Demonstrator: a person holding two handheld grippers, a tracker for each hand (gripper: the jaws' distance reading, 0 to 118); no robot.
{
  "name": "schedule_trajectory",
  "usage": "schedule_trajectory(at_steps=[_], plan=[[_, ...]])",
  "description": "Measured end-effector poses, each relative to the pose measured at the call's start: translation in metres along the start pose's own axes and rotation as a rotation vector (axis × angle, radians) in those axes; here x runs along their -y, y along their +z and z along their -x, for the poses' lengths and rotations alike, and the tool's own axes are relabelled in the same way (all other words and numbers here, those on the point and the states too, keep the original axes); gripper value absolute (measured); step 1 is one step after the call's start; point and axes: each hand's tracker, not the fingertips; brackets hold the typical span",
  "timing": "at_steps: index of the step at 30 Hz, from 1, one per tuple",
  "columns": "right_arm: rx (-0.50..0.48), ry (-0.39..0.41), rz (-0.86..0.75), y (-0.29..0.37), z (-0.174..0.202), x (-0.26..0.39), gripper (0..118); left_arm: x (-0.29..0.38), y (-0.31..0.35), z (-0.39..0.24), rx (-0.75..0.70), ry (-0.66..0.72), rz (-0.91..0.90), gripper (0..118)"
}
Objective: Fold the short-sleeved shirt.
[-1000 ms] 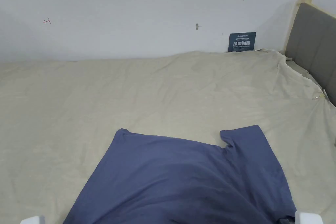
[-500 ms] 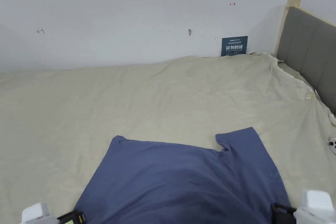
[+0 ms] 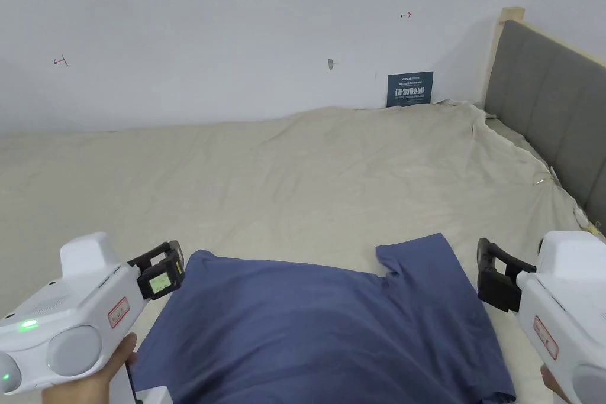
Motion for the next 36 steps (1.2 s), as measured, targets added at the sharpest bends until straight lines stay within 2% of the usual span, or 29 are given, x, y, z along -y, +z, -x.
schedule_trajectory(at_steps=[2,3,4,5,8,13,22,23,24,25,27,28,33,35,36], plan=[[0.009,0.011,-0.014,-0.005,0.003,-0.001,6,0.000,-0.006,-0.005,0.056,-0.018,-0.035,36],[0.007,0.016,-0.019,-0.007,0.003,-0.001,2,0.001,-0.014,-0.006,0.059,-0.024,-0.024,13],[-0.002,0.018,-0.024,-0.010,0.003,-0.001,1,0.002,-0.021,-0.007,0.063,-0.031,-0.017,1],[-0.016,0.009,-0.030,-0.013,0.002,-0.001,0,0.002,-0.027,-0.007,0.078,-0.031,-0.019,0],[-0.019,0.009,-0.028,-0.025,0.003,-0.003,0,-0.001,-0.050,-0.010,0.166,0.005,0.044,0],[-0.020,0.010,-0.015,-0.053,0.000,-0.006,0,-0.012,-0.114,-0.011,0.149,-0.058,0.122,0],[0.004,0.010,0.045,-0.117,-0.009,0.001,0,-0.002,-0.281,0.005,0.089,-0.156,0.398,0],[0.010,0.012,0.056,-0.124,-0.010,0.003,0,0.005,-0.306,0.011,0.074,-0.157,0.453,2],[0.015,0.014,0.067,-0.131,-0.012,0.005,0,0.011,-0.324,0.014,0.056,-0.154,0.487,13],[0.022,0.016,0.079,-0.134,-0.010,0.005,0,0.016,-0.338,0.016,0.050,-0.152,0.506,30],[0.033,0.016,0.108,-0.145,-0.012,0.010,0,0.022,-0.347,0.011,0.026,-0.140,0.575,72],[0.036,0.011,0.116,-0.150,-0.013,0.012,0,0.025,-0.351,0.009,0.019,-0.139,0.602,79],[0.060,-0.001,0.162,-0.167,-0.025,0.029,0,0.056,-0.400,0.025,-0.051,-0.168,0.703,79],[0.067,-0.010,0.178,-0.170,-0.027,0.034,0,0.067,-0.406,0.027,-0.072,-0.172,0.757,64],[0.063,-0.016,0.187,-0.172,-0.029,0.035,0,0.071,-0.402,0.028,-0.044,-0.156,0.756,63]])
